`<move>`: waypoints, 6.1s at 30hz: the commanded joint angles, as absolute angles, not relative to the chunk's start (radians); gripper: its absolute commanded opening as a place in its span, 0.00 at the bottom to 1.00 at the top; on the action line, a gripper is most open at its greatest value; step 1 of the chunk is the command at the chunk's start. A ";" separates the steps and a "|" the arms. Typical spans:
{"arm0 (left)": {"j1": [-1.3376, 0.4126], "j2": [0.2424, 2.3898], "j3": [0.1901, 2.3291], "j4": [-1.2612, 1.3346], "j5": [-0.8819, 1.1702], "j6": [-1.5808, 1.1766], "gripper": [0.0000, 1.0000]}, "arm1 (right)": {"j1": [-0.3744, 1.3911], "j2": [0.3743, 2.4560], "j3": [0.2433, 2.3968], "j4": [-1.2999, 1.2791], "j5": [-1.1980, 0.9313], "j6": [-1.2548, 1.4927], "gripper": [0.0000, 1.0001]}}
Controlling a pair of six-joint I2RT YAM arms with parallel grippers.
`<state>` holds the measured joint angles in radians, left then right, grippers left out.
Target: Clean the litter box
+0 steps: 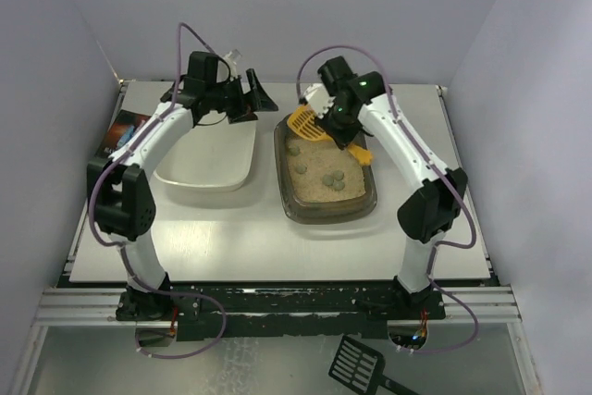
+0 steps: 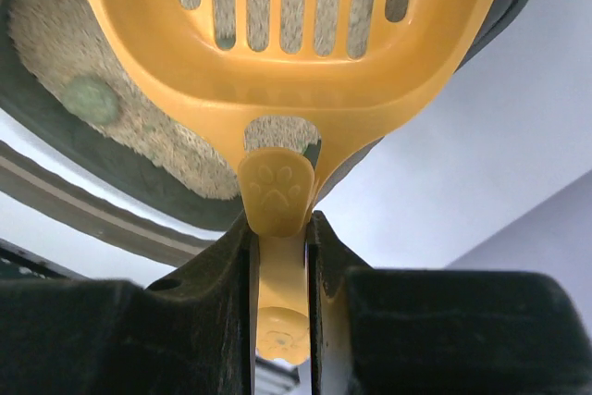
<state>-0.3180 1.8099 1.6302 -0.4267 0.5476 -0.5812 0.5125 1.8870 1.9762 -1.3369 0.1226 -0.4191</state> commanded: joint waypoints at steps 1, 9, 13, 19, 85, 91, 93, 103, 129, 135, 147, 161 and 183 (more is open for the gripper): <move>-0.387 1.902 1.686 -0.248 0.633 -0.740 0.99 | 0.460 1.790 2.030 -1.273 -0.075 -0.448 0.00; -0.479 1.881 1.589 -0.190 0.522 -0.742 0.99 | 0.460 1.677 1.806 -1.110 -0.071 -0.507 0.00; -0.480 1.851 1.603 -0.228 0.499 -0.683 0.99 | 0.460 1.642 1.720 -1.041 -0.068 -0.513 0.00; -0.479 1.781 1.565 -0.266 0.479 -0.595 0.99 | 0.457 1.597 1.624 -0.910 0.037 -0.529 0.00; -0.399 1.674 1.404 -0.093 0.675 -0.376 0.07 | 0.435 1.622 1.631 -0.897 -0.224 -0.342 0.98; -0.293 1.670 1.347 0.029 0.866 -0.455 0.07 | 0.206 1.582 1.589 -0.920 -0.740 -0.324 1.00; -0.293 1.674 1.341 0.037 0.896 -0.448 0.07 | 0.161 1.591 1.565 -0.922 -0.890 -0.311 1.00; -0.295 1.674 1.292 0.127 0.912 -0.519 0.07 | 0.135 1.633 1.565 -0.957 -1.153 -0.335 0.99; -0.347 1.698 1.304 0.168 0.887 -0.576 0.07 | 0.203 1.745 1.632 -0.966 -1.133 -0.316 0.46; -0.347 1.706 1.314 0.171 0.883 -0.581 0.07 | 0.214 1.751 1.617 -0.969 -1.129 -0.319 0.50; -0.331 1.700 1.306 0.201 0.863 -0.609 0.07 | 0.216 1.737 1.572 -0.967 -1.128 -0.329 0.38; -0.322 1.677 1.303 0.143 0.819 -0.592 0.35 | 0.221 1.703 1.647 -1.036 -0.991 -0.331 0.00; -0.168 1.495 1.301 -0.172 0.676 -0.481 0.71 | 0.219 1.647 1.595 -1.344 -0.236 -0.347 0.00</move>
<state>-0.1432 1.4841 1.3445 -0.0727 0.7910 -0.5087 0.2199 1.5871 1.5448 -1.3197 -0.3779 -0.3515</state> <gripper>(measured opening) 0.717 0.165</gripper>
